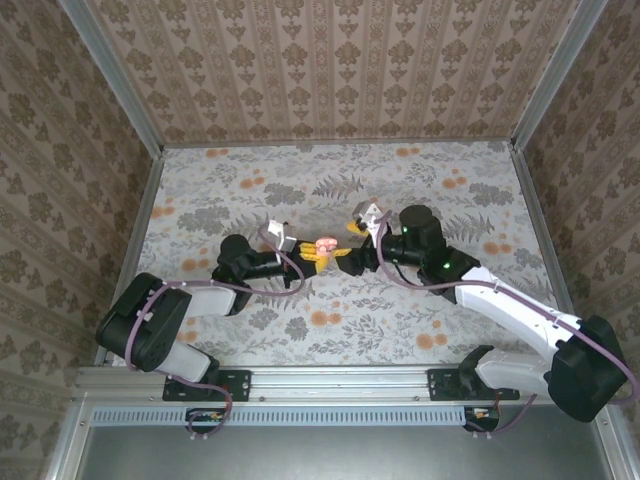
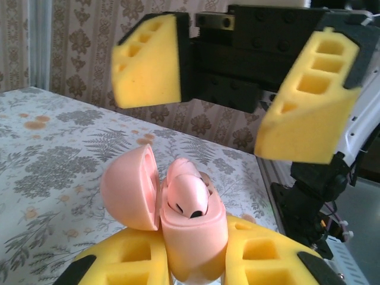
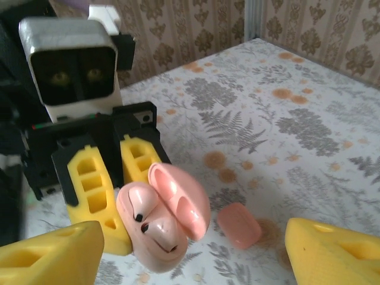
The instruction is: Insert the wireless bluetooth earbuds into the charging case
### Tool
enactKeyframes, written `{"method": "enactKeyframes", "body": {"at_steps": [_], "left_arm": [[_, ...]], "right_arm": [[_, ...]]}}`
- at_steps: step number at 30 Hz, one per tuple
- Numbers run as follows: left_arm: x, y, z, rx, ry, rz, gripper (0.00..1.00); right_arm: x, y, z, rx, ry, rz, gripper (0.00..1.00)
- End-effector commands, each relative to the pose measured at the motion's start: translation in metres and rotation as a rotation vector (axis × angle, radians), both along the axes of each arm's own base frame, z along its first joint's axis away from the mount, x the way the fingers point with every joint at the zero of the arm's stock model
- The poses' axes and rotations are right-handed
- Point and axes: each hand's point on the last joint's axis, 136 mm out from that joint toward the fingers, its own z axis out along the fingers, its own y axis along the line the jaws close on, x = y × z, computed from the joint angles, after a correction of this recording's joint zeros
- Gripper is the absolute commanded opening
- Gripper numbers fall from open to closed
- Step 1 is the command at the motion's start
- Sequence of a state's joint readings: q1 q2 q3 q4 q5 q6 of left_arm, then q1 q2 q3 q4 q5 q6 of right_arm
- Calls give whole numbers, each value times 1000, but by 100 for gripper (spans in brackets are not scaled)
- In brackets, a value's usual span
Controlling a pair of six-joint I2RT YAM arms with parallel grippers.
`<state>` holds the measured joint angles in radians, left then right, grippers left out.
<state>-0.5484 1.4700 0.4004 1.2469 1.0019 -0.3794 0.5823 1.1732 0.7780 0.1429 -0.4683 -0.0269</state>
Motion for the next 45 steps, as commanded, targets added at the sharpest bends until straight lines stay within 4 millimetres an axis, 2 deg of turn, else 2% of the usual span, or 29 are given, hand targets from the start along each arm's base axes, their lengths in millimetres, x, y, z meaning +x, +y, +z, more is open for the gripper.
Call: {"method": "enactKeyframes", "body": {"at_steps": [1,7,11,18,21,24,27,29,34,36,39,45], "left_arm": [[-11,-4,25,-48,-120,-63,16],[-17,-6,30,-57,-128,-75,16],[-13,-6,30,-56,-115,-55,16],[2,-7,17,-27,-50,8,17],[7,-9,12,-17,-8,17,16],[12,-11,5,-6,53,24,16],[22,-18,-9,29,186,41,17],[25,-25,-26,77,290,51,16],[45,-24,-80,220,570,256,17],[43,-26,-97,311,650,281,20],[38,-29,-113,437,717,304,21],[29,-32,-129,631,778,294,24]], "right_arm": [[-11,11,18,135,105,139,83],[-14,28,20,195,261,289,83],[-19,34,26,231,304,372,78],[-31,20,46,285,252,393,64],[-36,9,46,288,233,358,60],[-30,-6,32,277,257,263,59],[-5,-28,5,235,325,51,62],[12,-48,-19,190,388,-111,62],[28,-84,-58,171,529,-350,59],[30,-93,-64,185,544,-403,59],[32,-101,-67,217,537,-465,60],[32,-108,-70,214,547,-509,60]]}}
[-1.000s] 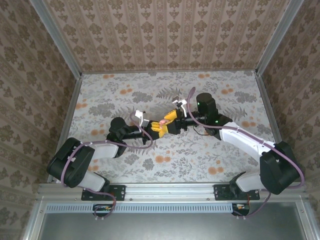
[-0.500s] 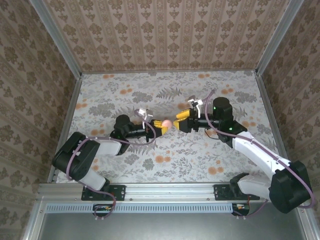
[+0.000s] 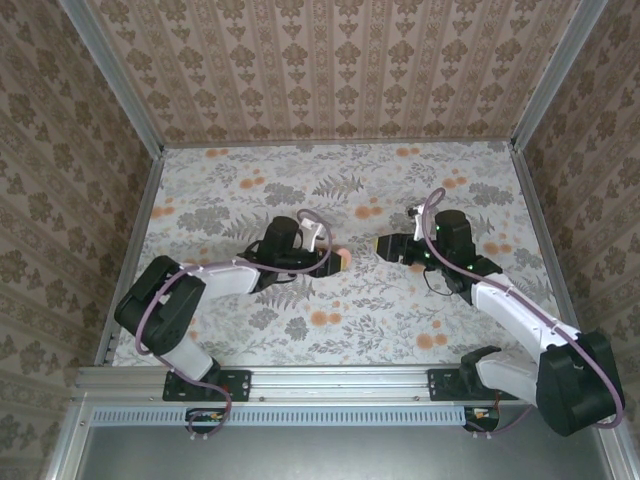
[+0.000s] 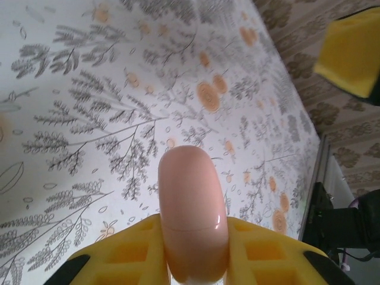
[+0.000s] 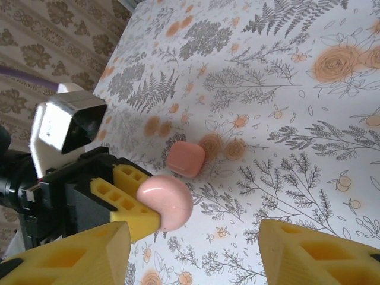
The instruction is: Insert the wireless bluetooth earbuds into the charging case
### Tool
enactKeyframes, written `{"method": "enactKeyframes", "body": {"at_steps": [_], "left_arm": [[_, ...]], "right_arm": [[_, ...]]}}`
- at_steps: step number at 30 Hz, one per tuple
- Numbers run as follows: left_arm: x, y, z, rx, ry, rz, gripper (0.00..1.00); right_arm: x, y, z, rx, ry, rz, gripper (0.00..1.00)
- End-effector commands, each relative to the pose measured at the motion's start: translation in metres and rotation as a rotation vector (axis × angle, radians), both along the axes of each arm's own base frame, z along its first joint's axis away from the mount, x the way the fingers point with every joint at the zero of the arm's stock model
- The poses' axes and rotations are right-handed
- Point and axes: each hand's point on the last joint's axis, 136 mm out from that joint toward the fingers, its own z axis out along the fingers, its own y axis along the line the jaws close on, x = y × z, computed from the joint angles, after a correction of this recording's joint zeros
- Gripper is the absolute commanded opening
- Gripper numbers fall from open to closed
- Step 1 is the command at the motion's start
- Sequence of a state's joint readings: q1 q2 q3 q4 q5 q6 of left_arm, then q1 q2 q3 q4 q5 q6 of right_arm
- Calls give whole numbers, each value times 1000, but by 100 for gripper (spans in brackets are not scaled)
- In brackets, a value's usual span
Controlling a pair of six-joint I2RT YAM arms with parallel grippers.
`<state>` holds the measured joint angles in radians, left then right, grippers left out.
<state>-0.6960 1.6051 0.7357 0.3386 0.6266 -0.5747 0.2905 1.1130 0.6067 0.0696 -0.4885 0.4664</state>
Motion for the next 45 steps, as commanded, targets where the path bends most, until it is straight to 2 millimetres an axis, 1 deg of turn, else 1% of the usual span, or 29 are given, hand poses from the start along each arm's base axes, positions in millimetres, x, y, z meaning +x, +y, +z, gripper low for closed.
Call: {"method": "enactKeyframes", "body": {"at_steps": [1,5,9,14,17,19,21,23,26,29,30,31,32,33,34,35,36,37,38,39,41,42,44,45], "left_arm": [[-14,10,-32,177,109,-23,24],[-19,2,-38,240,127,-86,25],[-22,-3,-49,313,148,-129,25],[-22,4,-67,424,165,-146,26],[-21,8,-74,473,175,-148,31],[-19,12,-75,504,166,-142,36],[-14,16,-73,527,146,-124,44],[-10,19,-65,539,121,-108,50],[1,27,-43,556,59,-70,57],[19,43,-9,566,-49,9,65],[29,53,3,576,-97,54,70],[39,65,17,583,-153,101,78],[50,77,27,596,-206,152,86],[63,93,40,607,-266,227,100],[76,110,51,616,-317,301,100],[87,128,63,619,-365,374,100],[99,150,77,629,-424,470,100],[109,175,90,649,-492,579,100],[113,198,97,675,-541,669,100],[117,222,108,701,-612,783,100],[115,264,117,769,-723,954,100],[114,284,117,802,-764,1022,100],[112,311,102,866,-756,1081,100],[112,323,88,896,-726,1094,100]], "right_arm": [[2,-9,1,0,7,-64,60],[2,-10,1,-2,10,-72,60],[1,-14,-1,-23,18,-91,59],[1,-20,-2,-46,15,-117,59],[1,-23,-2,-63,15,-126,59],[2,-24,-3,-73,15,-128,59],[3,-26,-4,-80,17,-136,59],[6,-31,-6,-87,24,-153,60],[11,-42,-8,-113,25,-191,63],[19,-58,-9,-186,-15,-242,67],[22,-65,-10,-223,-38,-262,67],[27,-72,-11,-259,-63,-284,66],[31,-80,-13,-289,-82,-310,66],[35,-89,-15,-320,-101,-347,71],[40,-99,-15,-346,-118,-385,76],[43,-106,-15,-372,-140,-412,80],[47,-117,-14,-405,-165,-453,82],[49,-128,-11,-441,-186,-503,86],[51,-136,-8,-471,-211,-536,100],[52,-143,-5,-500,-241,-561,100],[56,-150,-1,-544,-287,-571,100],[58,-153,-2,-559,-308,-572,100],[64,-156,-8,-577,-326,-566,100],[68,-157,-11,-585,-336,-565,100]]}}
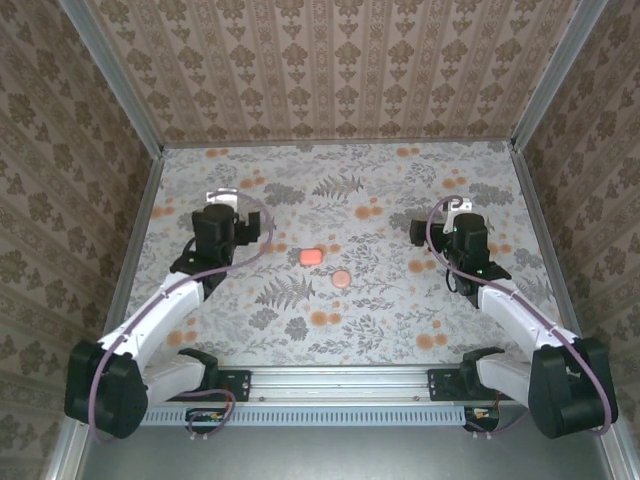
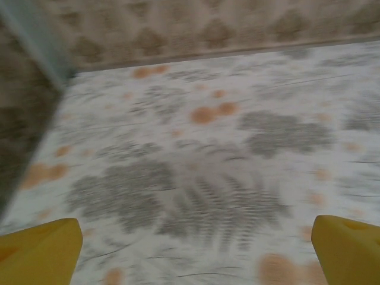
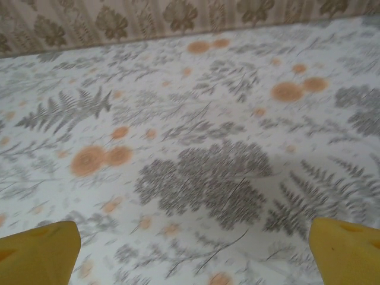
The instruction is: Insert the wireless bluetooth earbuds into the charging case
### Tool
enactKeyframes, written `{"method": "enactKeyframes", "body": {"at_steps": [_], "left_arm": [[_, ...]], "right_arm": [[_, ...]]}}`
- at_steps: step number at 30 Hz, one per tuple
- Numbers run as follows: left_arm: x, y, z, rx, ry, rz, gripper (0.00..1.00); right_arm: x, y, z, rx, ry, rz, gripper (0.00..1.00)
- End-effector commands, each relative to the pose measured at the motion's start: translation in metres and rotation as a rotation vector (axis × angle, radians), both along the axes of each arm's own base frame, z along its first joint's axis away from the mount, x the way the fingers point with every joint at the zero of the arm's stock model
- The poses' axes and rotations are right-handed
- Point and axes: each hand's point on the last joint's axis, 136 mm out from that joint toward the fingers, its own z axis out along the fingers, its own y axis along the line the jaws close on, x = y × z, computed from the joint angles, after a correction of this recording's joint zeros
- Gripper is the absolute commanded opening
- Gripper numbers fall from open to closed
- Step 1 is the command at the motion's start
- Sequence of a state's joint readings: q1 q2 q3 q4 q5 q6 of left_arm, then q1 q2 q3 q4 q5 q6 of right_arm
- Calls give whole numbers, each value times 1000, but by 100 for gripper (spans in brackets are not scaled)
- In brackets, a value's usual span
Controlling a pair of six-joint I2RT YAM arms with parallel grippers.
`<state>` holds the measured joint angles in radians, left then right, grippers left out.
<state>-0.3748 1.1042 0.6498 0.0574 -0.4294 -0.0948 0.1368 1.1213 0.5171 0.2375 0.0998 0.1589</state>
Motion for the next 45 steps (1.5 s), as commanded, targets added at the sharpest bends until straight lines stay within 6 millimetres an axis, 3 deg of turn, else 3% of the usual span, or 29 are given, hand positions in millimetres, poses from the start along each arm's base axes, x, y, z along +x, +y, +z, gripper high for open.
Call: {"method": "enactKeyframes", "body": {"at_steps": [1,4,6,10,11,13,15,16,18,21,45], "left_arm": [[7,57,-11,112,-66,202,100],[7,69,-47,124,-54,218,100],[9,68,-61,114,-95,194,100],[24,56,-62,148,-171,90,100],[27,62,-72,127,-170,103,100],[31,68,-73,79,-165,97,100],[32,76,-95,8,-121,85,100],[38,77,-84,21,-195,72,100],[38,81,-96,-26,-86,91,100],[40,82,-94,-32,-97,92,100],[41,78,-93,-19,-101,77,100]], "right_arm": [[16,-15,0,-107,-78,-31,100],[24,-14,-17,-142,-70,-17,100],[26,-15,-28,-161,-66,-10,100],[30,-11,-28,-193,-112,25,100],[30,-12,-28,-198,-146,19,100],[31,-21,-40,-176,-156,-16,100],[31,-28,-49,-134,-186,-23,100],[33,-28,-51,-134,-184,-19,100],[37,-24,-56,-122,-109,16,100],[41,-34,-58,-67,-89,-1,100],[40,-34,-58,-71,-95,-4,100]]}}
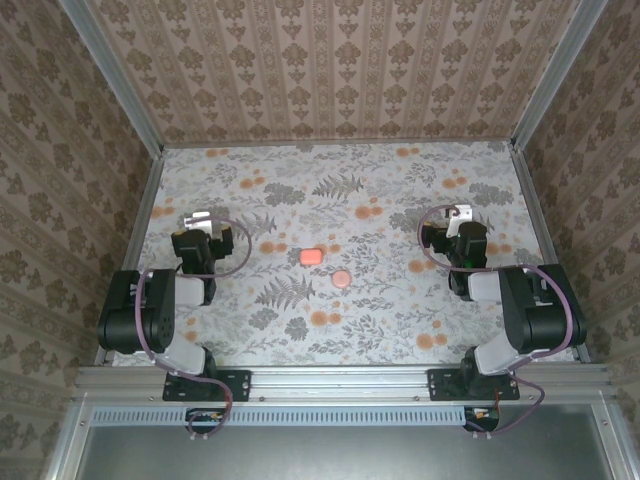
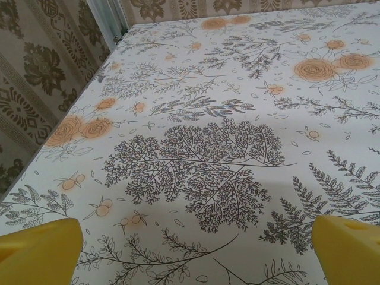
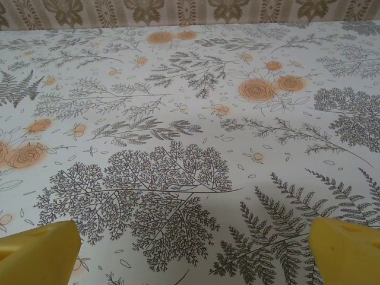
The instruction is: Insert the wireless bluetooth earbuds into the charging case
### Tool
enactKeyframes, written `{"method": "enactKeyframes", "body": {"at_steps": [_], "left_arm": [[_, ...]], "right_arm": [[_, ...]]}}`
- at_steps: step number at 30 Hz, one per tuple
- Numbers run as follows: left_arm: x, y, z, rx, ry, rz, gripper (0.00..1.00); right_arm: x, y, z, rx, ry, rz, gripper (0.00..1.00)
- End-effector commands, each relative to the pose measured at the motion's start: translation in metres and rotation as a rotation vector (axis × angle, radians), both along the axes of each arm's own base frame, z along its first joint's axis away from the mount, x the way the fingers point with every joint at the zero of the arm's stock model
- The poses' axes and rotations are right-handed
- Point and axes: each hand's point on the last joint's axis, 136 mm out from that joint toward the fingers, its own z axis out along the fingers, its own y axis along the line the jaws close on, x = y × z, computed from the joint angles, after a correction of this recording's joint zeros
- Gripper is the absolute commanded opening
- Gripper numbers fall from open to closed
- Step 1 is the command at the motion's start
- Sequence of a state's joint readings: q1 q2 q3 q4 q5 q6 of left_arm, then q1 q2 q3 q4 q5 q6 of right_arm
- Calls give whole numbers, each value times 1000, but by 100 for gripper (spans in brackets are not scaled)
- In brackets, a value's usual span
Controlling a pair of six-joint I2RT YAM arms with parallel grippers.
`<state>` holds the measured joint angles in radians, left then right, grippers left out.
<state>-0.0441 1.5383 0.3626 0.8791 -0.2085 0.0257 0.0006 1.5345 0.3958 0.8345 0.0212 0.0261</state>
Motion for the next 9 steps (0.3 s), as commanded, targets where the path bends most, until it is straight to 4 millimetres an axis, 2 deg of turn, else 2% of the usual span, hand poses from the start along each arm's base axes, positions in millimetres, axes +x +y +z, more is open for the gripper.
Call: {"method": "enactKeyframes", "body": {"at_steps": [1,4,9], "left_arm": [[8,-2,12,-16,-37,-7,100],[11,-11,10,-27,-18,-69,100],[10,-11,10,-30,-22,-73,100]], "right_arm": [[5,2,10,13,-35,9,100],[5,2,10,13,-35,8,100],[5,2,10,13,-35,9,100]]}}
